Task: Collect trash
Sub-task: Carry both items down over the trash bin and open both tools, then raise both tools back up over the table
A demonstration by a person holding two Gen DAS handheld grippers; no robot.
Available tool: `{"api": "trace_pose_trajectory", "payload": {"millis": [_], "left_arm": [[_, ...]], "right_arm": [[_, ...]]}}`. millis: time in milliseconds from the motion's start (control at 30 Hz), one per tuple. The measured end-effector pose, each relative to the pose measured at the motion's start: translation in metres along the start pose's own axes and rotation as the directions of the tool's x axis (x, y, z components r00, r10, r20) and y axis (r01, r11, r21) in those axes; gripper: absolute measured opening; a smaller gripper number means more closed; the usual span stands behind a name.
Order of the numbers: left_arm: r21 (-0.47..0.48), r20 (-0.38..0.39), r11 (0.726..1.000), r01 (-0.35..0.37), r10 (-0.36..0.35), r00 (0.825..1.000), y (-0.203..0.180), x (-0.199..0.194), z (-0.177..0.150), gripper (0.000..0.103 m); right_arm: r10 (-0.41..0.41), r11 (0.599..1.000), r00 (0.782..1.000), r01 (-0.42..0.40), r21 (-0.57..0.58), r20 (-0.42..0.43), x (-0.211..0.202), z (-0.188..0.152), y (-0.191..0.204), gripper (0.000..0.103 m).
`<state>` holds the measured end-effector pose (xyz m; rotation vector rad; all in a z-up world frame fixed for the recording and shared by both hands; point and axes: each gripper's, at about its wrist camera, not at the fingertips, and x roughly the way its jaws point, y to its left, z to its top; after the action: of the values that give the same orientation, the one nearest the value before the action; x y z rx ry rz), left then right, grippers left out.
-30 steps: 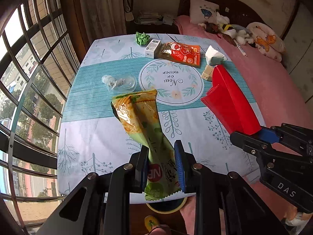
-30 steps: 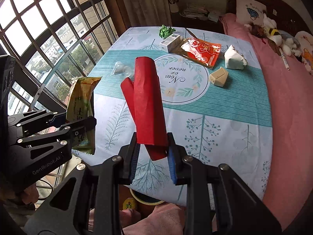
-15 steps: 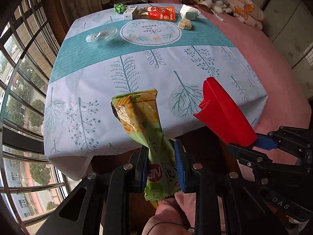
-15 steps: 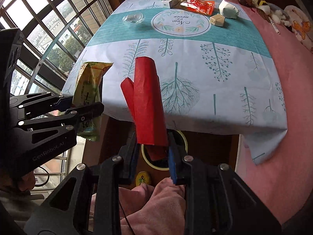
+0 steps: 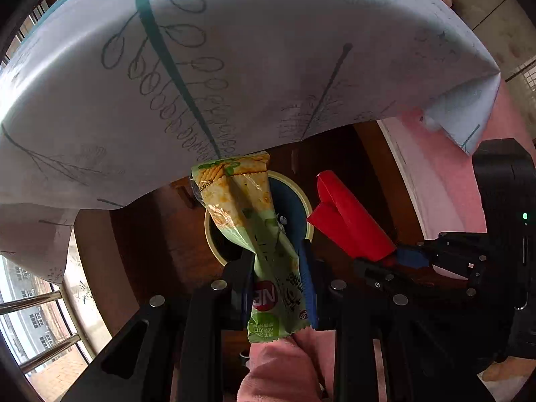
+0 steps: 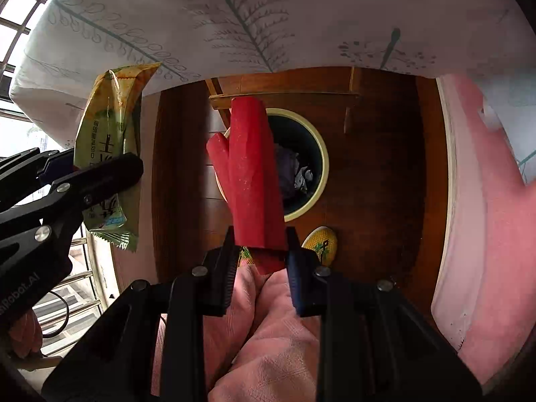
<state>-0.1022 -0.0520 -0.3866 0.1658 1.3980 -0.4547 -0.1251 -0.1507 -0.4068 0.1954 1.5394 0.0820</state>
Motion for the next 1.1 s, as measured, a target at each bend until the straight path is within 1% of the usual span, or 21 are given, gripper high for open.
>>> {"api": "trace_pose_trajectory", "payload": {"millis": [133, 233, 267, 333, 400, 433, 467, 500, 533, 567, 633, 767, 833, 1000, 1100], "left_arm": [[-0.007, -0.011, 0.999, -0.039, 0.039, 0.999, 0.009, 0.066, -0.004, 0.024], [-0.030, -0.004, 0.998, -0.058, 0.058, 0.998, 0.020, 0.104, -0.006, 0.024], [-0.035, -0.005, 0.997, -0.063, 0.062, 0.998, 0.023, 0.115, -0.006, 0.026], [-0.042, 0.000, 0.997, -0.061, 0.061, 0.998, 0.027, 0.129, -0.006, 0.035], [-0.033, 0.011, 0.998, -0.059, 0.060, 0.998, 0.030, 0.139, -0.003, 0.054], [-0.026, 0.010, 0.998, -0.065, 0.066, 0.998, 0.031, 0.143, -0.003, 0.057], [-0.026, 0.011, 0.997, -0.076, 0.077, 0.997, 0.033, 0.145, -0.004, 0.065], [-0.030, 0.011, 0.996, -0.088, 0.088, 0.996, 0.035, 0.146, -0.004, 0.079], [-0.036, 0.012, 0.995, -0.096, 0.097, 0.995, 0.038, 0.146, -0.006, 0.086], [-0.044, 0.019, 0.994, -0.103, 0.104, 0.994, 0.040, 0.144, 0.000, 0.092], [-0.051, 0.032, 0.992, -0.112, 0.114, 0.993, 0.040, 0.138, 0.003, 0.093], [-0.041, 0.033, 0.990, -0.134, 0.135, 0.990, 0.039, 0.121, 0.003, 0.093], [-0.043, 0.031, 0.990, -0.136, 0.137, 0.990, 0.039, 0.106, 0.000, 0.093], [-0.062, 0.030, 0.991, -0.122, 0.124, 0.992, 0.034, 0.049, -0.007, 0.093], [-0.069, 0.050, 0.990, -0.124, 0.128, 0.991, 0.030, 0.005, -0.005, 0.093]], "right_arm": [[-0.003, 0.999, 1.000, 0.004, 0.037, -0.016, 0.064, 0.006, -0.021, 0.024], [0.003, 0.998, 1.000, -0.002, 0.056, -0.014, 0.105, 0.019, -0.031, 0.025], [-0.001, 0.999, 1.000, 0.002, 0.054, -0.013, 0.117, 0.022, -0.032, 0.025], [0.004, 0.999, 1.000, -0.004, 0.053, -0.008, 0.136, 0.027, -0.033, 0.029], [0.022, 0.998, 1.000, -0.021, 0.060, -0.007, 0.150, 0.032, -0.036, 0.043], [0.028, 0.998, 1.000, -0.028, 0.065, -0.004, 0.154, 0.038, -0.039, 0.058], [0.025, 0.997, 1.000, -0.025, 0.073, 0.002, 0.156, 0.040, -0.041, 0.065], [0.025, 0.996, 1.000, -0.025, 0.083, 0.004, 0.160, 0.040, -0.043, 0.067], [0.027, 0.995, 1.000, -0.028, 0.095, 0.004, 0.161, 0.041, -0.046, 0.070], [0.030, 0.994, 1.000, -0.031, 0.108, 0.005, 0.160, 0.040, -0.048, 0.074], [0.046, 0.992, 0.999, -0.047, 0.118, 0.016, 0.153, 0.037, -0.052, 0.078], [0.045, 0.994, 0.999, -0.047, 0.102, 0.024, 0.134, 0.039, -0.052, 0.078], [0.047, 0.993, 0.999, -0.049, 0.106, 0.026, 0.119, 0.039, -0.053, 0.078], [0.057, 0.992, 0.998, -0.061, 0.108, 0.039, 0.062, 0.029, -0.043, 0.078], [0.025, 0.996, 0.999, -0.028, 0.089, 0.029, 0.022, 0.023, -0.032, 0.078]]}}
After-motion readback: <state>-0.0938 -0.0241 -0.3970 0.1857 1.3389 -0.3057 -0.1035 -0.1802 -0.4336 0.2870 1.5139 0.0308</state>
